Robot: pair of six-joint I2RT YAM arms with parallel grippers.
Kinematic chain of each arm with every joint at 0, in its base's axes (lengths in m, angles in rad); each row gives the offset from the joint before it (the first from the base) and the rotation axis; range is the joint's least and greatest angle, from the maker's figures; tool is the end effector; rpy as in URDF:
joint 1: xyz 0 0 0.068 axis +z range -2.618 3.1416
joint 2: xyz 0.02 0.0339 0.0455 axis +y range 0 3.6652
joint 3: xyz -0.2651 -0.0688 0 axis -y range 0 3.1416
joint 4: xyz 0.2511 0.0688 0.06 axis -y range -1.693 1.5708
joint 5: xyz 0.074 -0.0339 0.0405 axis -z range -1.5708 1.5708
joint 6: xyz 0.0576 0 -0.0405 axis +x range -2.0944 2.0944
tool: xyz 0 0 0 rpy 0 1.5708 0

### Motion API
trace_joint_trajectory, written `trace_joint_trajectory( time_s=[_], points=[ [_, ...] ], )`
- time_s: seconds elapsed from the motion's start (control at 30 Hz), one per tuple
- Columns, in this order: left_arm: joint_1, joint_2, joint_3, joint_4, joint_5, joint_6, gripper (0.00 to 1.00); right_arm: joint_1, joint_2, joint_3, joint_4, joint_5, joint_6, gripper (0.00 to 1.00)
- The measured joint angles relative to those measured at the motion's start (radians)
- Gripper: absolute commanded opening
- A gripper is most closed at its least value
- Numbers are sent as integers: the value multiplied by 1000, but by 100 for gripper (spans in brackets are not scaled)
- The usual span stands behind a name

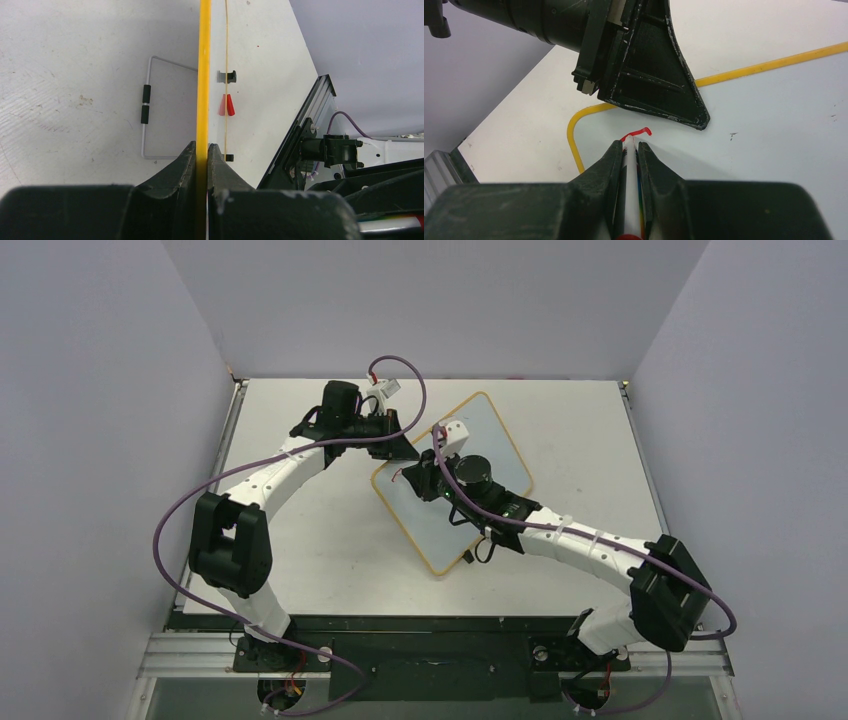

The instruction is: Write a sentence on the whiteboard

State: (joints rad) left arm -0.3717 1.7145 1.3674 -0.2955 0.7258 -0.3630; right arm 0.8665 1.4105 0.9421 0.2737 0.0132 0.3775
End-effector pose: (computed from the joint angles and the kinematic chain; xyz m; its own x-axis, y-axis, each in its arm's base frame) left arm 0.3665 -0.1839 0.2767 -0.7942 0.0246 -0.6071 0.5185 0.5484 -0.6561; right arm 0.2323 0.2723 0.2899 -0.3942 0.1052 -0.9130 -0.6544 0.6654 0.3593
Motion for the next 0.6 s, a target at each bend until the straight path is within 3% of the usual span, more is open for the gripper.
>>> trace_joint_trajectory(
  time_s=[0.6],
  points=[
    [0, 0, 0, 0, -1, 0, 0, 0, 13, 8, 1, 10, 0, 0]
  ],
)
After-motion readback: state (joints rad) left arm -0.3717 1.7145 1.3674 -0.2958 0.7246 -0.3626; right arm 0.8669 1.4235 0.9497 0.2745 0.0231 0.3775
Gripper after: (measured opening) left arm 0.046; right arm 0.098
